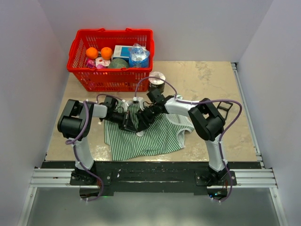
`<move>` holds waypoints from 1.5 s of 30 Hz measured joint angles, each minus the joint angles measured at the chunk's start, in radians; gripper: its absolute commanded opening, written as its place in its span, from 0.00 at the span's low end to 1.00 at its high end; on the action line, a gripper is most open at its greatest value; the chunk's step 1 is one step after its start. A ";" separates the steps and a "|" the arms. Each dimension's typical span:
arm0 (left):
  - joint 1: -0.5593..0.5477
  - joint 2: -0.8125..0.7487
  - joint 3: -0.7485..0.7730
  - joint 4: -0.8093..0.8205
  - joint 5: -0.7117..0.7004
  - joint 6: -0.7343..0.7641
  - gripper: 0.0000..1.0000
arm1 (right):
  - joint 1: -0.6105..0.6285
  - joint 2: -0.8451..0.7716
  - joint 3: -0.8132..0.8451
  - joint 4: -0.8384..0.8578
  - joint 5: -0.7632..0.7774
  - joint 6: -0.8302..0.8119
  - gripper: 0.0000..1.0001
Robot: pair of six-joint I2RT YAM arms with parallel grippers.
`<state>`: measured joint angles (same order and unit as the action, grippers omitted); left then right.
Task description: Remove the brooch from the garment
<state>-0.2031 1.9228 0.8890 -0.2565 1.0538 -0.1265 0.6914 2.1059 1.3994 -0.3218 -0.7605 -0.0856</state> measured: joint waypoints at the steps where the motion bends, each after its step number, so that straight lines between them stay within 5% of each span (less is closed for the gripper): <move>1: 0.000 0.000 -0.001 0.005 0.001 -0.004 0.00 | 0.003 0.000 0.003 -0.004 0.007 0.000 0.56; 15: 0.006 0.000 -0.009 0.018 0.001 -0.013 0.00 | 0.031 0.000 0.022 -0.032 0.076 -0.027 0.45; 45: 0.023 0.010 -0.018 0.023 0.014 -0.012 0.00 | 0.050 0.015 0.050 -0.087 0.082 -0.118 0.41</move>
<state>-0.1806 1.9331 0.8711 -0.2337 1.0679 -0.1383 0.7414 2.1212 1.4494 -0.4088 -0.6788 -0.2035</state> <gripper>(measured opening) 0.019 0.417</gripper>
